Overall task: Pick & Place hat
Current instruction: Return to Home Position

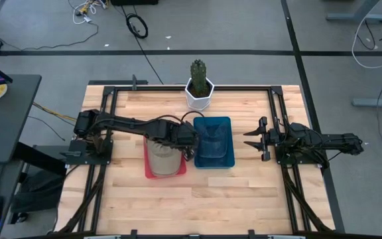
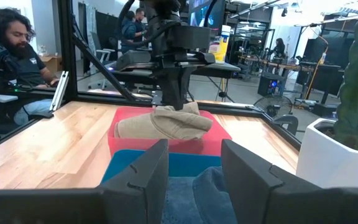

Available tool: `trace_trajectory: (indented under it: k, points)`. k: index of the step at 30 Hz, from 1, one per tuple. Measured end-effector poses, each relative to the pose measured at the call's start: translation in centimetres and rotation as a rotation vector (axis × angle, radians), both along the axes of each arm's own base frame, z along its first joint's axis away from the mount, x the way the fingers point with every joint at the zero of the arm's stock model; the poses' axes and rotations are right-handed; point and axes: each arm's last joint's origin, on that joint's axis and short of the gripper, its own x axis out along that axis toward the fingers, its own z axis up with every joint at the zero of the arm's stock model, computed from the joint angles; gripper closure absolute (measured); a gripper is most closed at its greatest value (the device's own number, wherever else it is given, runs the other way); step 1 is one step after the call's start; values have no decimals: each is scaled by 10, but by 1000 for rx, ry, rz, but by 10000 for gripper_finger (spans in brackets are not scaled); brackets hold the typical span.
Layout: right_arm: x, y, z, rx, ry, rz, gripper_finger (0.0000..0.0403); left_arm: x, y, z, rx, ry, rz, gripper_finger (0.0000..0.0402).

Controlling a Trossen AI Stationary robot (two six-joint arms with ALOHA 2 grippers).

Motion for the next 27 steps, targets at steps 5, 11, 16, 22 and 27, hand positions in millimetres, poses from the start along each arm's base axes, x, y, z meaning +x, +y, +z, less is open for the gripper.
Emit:
trace_trajectory:
  k: [5,11,16,22,27]
  points:
    - [0,0,0,0,0,0,250,2,0,1,31,-12,-52,399]
    - [0,0,0,0,0,0,250,7,-9,3,32,-56,-126,399]
    - [0,0,0,0,0,0,250,4,-34,3,68,-28,-297,399]
    - [0,0,0,0,0,0,250,0,-65,3,63,-24,-476,399]
    - [0,0,0,0,0,0,250,-7,-88,3,-25,-15,-619,399]
